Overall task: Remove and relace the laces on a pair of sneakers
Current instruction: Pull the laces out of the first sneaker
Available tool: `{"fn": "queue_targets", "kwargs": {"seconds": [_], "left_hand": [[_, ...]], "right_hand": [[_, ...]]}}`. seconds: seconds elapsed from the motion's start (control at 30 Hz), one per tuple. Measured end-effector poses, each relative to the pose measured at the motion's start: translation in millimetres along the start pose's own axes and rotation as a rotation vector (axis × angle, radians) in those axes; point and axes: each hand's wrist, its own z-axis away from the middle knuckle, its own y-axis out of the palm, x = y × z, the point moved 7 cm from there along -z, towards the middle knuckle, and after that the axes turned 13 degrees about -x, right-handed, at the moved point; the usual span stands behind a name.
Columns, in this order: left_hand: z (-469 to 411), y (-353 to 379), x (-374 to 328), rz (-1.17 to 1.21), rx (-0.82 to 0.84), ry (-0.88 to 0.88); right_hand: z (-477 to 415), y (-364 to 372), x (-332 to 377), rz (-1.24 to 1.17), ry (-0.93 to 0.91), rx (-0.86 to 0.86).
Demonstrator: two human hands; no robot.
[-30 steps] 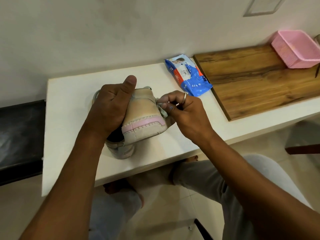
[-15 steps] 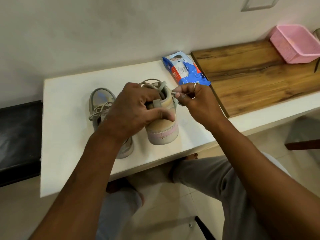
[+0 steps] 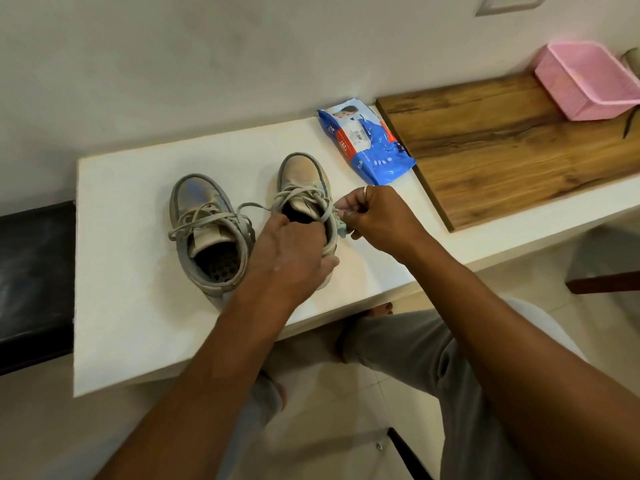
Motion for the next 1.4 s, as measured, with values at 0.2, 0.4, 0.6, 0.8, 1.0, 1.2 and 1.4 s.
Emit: {"fn": "queue_targets", "kwargs": {"seconds": [0.2,0.4,0.6,0.8,1.0,1.2,1.4], "left_hand": [[1,17,-5,-0.034,0.018,-0.016],[0,17,-2,0.06,-0.035,-0.012],[-2,18,-1,0.083,-0.045,-0.024],[-6,23,-3,0.046,-0.009,-0.061],[-5,21,-4,0.029,-0.023,-0.074],[-5,22,-5,0.038,-0.02,-0.079],[-4,23,-6,0.044,-0.022,-0.084]], "right_hand": [[-7,10,-1,-0.107,0.025,-0.003],[-33,21,9,0.124,-0.173,-0.21],[-83,43,49,0.38,-0.407,-0.147],[-90,58,78,0.49,-0.627,0.034],[-103,60,83,0.627,-0.693,0.075],[-91,71,88,0.55,-0.686,0.164],[-101,71,87,0.539,-0.585,0.151]]}}
